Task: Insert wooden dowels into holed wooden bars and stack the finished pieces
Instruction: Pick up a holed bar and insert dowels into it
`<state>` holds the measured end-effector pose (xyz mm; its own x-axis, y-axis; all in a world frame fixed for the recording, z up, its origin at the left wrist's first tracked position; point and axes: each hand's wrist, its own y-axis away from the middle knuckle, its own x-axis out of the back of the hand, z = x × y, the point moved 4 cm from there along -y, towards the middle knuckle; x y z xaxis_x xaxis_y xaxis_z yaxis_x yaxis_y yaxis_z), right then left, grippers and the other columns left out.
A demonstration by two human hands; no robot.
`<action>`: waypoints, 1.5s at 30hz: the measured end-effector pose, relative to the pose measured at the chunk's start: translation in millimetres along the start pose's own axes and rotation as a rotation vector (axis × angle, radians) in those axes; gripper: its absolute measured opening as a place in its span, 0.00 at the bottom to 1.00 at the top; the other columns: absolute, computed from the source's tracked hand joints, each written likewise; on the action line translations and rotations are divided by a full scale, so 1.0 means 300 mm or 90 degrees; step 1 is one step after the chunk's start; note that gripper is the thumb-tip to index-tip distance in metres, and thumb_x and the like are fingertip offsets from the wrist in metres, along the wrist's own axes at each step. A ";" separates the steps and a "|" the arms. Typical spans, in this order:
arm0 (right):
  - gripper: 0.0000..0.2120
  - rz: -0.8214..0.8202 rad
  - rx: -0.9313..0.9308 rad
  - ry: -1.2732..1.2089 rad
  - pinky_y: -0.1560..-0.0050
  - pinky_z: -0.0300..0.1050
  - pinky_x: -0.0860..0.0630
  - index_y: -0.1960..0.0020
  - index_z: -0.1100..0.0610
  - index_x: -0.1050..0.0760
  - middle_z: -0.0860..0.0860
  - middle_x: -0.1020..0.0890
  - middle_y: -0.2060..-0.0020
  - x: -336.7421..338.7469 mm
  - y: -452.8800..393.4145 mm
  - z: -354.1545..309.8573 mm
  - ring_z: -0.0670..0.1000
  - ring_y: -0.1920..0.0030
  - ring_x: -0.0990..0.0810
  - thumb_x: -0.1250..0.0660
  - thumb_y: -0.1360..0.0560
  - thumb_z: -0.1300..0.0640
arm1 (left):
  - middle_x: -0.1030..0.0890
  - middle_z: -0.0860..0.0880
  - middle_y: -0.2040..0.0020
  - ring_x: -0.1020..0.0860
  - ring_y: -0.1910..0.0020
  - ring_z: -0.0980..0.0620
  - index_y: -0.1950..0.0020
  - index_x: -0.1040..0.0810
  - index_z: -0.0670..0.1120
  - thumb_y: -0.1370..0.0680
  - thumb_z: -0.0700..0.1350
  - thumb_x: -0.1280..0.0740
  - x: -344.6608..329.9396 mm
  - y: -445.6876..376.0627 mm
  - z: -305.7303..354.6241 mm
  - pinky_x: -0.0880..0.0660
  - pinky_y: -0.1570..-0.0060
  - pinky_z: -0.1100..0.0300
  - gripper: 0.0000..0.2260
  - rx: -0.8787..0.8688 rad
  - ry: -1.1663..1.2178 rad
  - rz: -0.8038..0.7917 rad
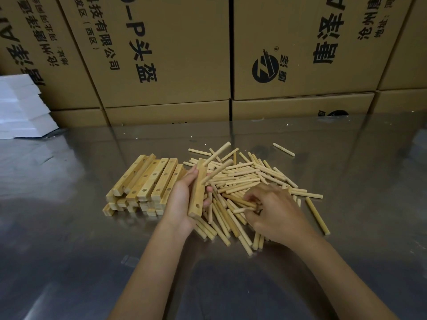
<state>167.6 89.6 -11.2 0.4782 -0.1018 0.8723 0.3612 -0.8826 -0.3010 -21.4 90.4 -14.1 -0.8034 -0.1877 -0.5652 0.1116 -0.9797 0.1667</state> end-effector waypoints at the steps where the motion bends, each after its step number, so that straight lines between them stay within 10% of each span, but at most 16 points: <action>1: 0.11 -0.015 0.000 -0.002 0.45 0.39 0.39 0.44 0.46 0.24 0.39 0.25 0.49 -0.009 0.000 0.002 0.43 0.44 0.31 0.33 0.26 0.51 | 0.17 0.46 0.58 0.24 0.70 0.53 0.32 0.25 0.47 0.16 0.44 0.41 0.000 0.001 -0.001 0.31 0.81 0.64 0.14 0.003 0.001 0.000; 8: 0.04 0.037 -0.022 -0.043 0.46 0.40 0.33 0.51 0.47 0.22 0.38 0.26 0.56 -0.007 -0.004 0.002 0.41 0.49 0.31 0.30 0.25 0.53 | 0.18 0.45 0.55 0.24 0.70 0.53 0.32 0.25 0.47 0.17 0.44 0.40 -0.007 0.009 -0.006 0.30 0.80 0.64 0.14 0.014 -0.017 0.011; 18: 0.04 0.022 -0.022 -0.582 0.50 0.47 0.21 0.54 0.47 0.23 0.46 0.16 0.59 0.078 0.013 -0.097 0.45 0.54 0.17 0.31 0.22 0.56 | 0.17 0.48 0.59 0.24 0.70 0.54 0.34 0.23 0.47 0.17 0.44 0.40 -0.006 0.012 -0.007 0.29 0.78 0.64 0.13 0.004 -0.005 0.021; 24: 0.09 0.066 0.148 -0.106 0.63 0.44 0.25 0.43 0.40 0.23 0.40 0.25 0.56 0.035 0.049 -0.181 0.43 0.59 0.24 0.36 0.23 0.42 | 0.18 0.49 0.59 0.25 0.67 0.53 0.31 0.24 0.47 0.16 0.46 0.40 -0.024 0.009 -0.010 0.28 0.74 0.62 0.15 -0.001 -0.013 -0.003; 38: 0.05 0.100 0.233 -0.091 0.59 0.25 0.42 0.51 0.50 0.16 0.40 0.33 0.56 0.043 0.063 -0.213 0.31 0.51 0.39 0.28 0.26 0.54 | 0.18 0.47 0.59 0.24 0.64 0.50 0.33 0.25 0.52 0.16 0.44 0.40 -0.043 0.017 -0.016 0.26 0.60 0.54 0.12 -0.068 -0.070 0.054; 45: 0.06 0.082 0.231 -0.094 0.54 0.25 0.38 0.52 0.50 0.16 0.40 0.29 0.56 0.036 0.051 -0.195 0.31 0.50 0.36 0.31 0.25 0.53 | 0.19 0.45 0.55 0.25 0.66 0.51 0.35 0.24 0.55 0.16 0.45 0.40 -0.060 0.033 -0.040 0.26 0.72 0.60 0.11 -0.062 -0.040 0.043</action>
<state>131.5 48.0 16.3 0.6376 -0.1107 0.7624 0.5374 -0.6451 -0.5431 1.4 83.3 -12.0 -0.8270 -0.2521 -0.5025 0.2208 -0.9677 0.1220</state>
